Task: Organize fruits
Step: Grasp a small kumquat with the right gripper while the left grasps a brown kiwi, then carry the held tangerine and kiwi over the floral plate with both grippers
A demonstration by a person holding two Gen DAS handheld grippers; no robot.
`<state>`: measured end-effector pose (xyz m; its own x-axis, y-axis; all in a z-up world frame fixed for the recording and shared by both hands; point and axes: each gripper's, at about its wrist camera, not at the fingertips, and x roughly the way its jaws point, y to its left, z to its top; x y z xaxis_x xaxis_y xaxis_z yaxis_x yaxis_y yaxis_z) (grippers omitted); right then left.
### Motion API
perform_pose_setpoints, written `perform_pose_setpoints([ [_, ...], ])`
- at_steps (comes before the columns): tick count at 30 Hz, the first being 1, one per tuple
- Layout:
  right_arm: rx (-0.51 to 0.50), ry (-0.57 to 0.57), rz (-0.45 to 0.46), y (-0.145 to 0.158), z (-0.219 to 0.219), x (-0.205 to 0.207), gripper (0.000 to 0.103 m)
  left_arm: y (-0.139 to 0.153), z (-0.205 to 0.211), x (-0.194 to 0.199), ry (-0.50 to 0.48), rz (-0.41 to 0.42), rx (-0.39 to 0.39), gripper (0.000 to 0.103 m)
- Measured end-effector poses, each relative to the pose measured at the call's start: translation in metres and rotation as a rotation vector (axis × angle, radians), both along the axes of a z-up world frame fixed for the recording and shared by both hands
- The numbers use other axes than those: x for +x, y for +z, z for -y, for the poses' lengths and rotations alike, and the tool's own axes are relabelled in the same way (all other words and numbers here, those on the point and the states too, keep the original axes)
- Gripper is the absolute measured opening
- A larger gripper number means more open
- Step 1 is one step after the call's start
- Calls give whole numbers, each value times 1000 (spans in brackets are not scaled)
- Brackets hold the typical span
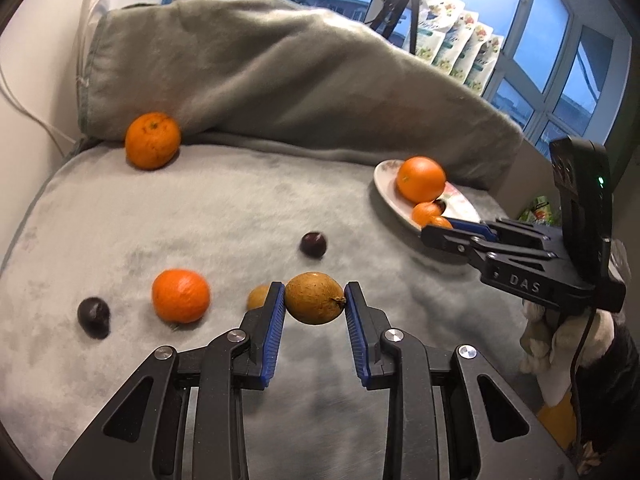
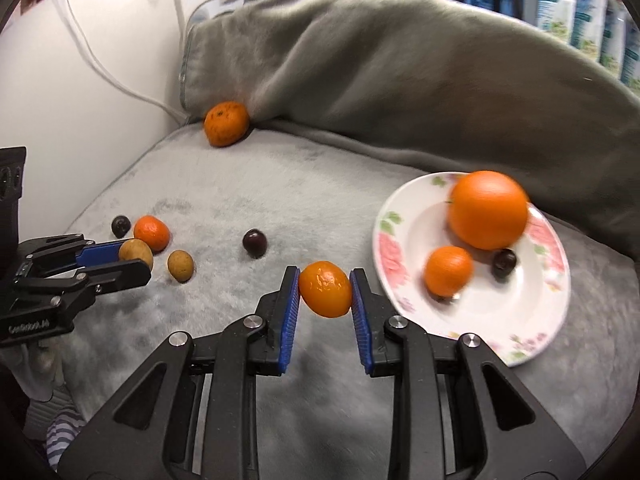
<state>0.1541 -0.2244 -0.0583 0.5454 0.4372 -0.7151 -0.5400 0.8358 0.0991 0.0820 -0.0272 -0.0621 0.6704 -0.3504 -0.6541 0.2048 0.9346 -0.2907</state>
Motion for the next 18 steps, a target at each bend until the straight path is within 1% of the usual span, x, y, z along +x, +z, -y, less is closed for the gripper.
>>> perform_pose_setpoints([
  [9, 22, -104, 52, 19, 52, -15, 26, 16, 26, 11, -46, 40, -27, 28],
  [18, 41, -195, 67, 23, 95, -11, 26, 27, 54, 33, -90, 70, -36, 28],
])
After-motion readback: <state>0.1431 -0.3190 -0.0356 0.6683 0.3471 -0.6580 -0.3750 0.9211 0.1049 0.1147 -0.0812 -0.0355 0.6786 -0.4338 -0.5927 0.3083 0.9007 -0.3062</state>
